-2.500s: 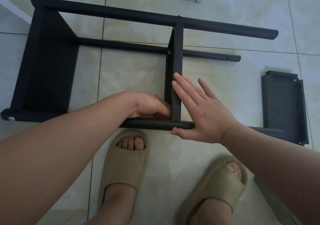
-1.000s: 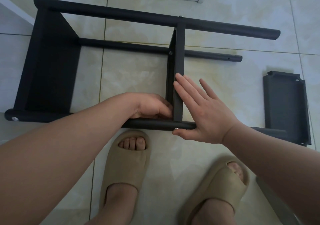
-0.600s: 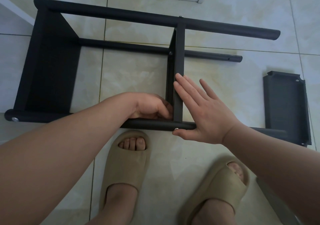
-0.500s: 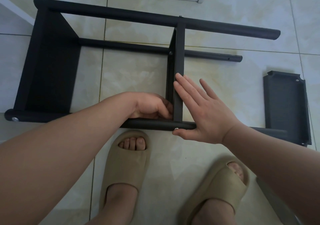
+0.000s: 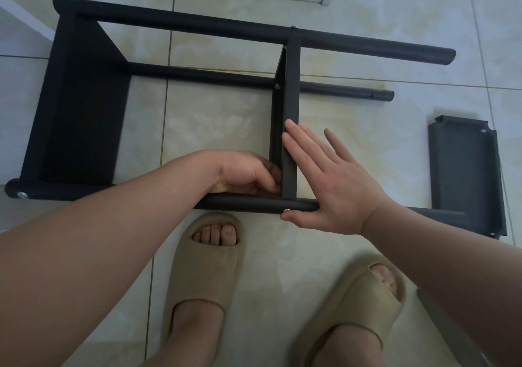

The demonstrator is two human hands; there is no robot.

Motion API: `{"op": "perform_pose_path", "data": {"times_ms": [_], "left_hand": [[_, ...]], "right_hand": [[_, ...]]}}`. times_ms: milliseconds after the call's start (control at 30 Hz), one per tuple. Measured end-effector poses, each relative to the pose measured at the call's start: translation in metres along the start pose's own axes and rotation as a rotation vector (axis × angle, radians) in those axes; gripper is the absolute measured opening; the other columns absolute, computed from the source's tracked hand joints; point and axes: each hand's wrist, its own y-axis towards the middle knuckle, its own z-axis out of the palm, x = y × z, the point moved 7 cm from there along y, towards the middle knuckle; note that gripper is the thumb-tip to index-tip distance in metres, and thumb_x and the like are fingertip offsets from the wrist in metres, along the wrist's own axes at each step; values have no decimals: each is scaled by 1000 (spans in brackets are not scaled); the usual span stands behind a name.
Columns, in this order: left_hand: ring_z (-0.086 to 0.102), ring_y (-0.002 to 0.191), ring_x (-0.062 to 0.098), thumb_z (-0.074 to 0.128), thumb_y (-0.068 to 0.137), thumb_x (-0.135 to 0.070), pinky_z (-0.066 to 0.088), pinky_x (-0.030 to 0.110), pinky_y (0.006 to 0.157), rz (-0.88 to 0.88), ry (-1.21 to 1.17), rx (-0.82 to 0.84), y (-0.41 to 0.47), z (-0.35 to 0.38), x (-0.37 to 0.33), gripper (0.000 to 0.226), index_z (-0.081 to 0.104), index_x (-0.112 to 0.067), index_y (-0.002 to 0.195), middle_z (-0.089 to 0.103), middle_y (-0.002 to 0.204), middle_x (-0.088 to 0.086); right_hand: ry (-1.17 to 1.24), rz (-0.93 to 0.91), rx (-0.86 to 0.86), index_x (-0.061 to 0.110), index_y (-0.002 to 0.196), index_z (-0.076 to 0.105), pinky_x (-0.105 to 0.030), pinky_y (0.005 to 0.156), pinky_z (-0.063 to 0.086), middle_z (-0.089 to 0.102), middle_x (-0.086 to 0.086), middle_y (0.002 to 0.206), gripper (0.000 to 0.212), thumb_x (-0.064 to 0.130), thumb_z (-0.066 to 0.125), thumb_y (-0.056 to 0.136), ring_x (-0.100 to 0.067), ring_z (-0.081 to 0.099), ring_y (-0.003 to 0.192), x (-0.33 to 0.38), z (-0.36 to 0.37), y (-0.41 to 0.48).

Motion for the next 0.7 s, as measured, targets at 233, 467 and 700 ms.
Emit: {"op": "perform_pose_path", "data": {"times_ms": [233, 467, 700], "left_hand": [[67, 92, 29, 60, 90, -3, 49, 48, 101, 3, 174, -64, -1, -1, -3, 22, 68, 4, 109, 72, 97, 17], [61, 96, 33, 50, 90, 10, 50, 39, 90, 16, 27, -28, 0, 1, -2, 21, 58, -2, 106, 61, 107, 25], [65, 94, 30, 59, 89, -4, 47, 44, 97, -16, 129, -44, 2, 0, 0, 18, 70, -1, 104, 71, 98, 17]], "right_hand": [[9, -1, 10, 5, 161, 13, -55, 124, 16, 2, -8, 170, 108, 78, 40, 86, -24, 5, 157, 0, 0, 0], [12, -4, 11, 5, 161, 13, -55, 124, 15, 1, -8, 170, 108, 78, 40, 86, -24, 5, 157, 0, 0, 0], [9, -5, 12, 5, 161, 13, -56, 124, 15, 2, -8, 170, 109, 78, 41, 86, -25, 5, 157, 0, 0, 0]]}}
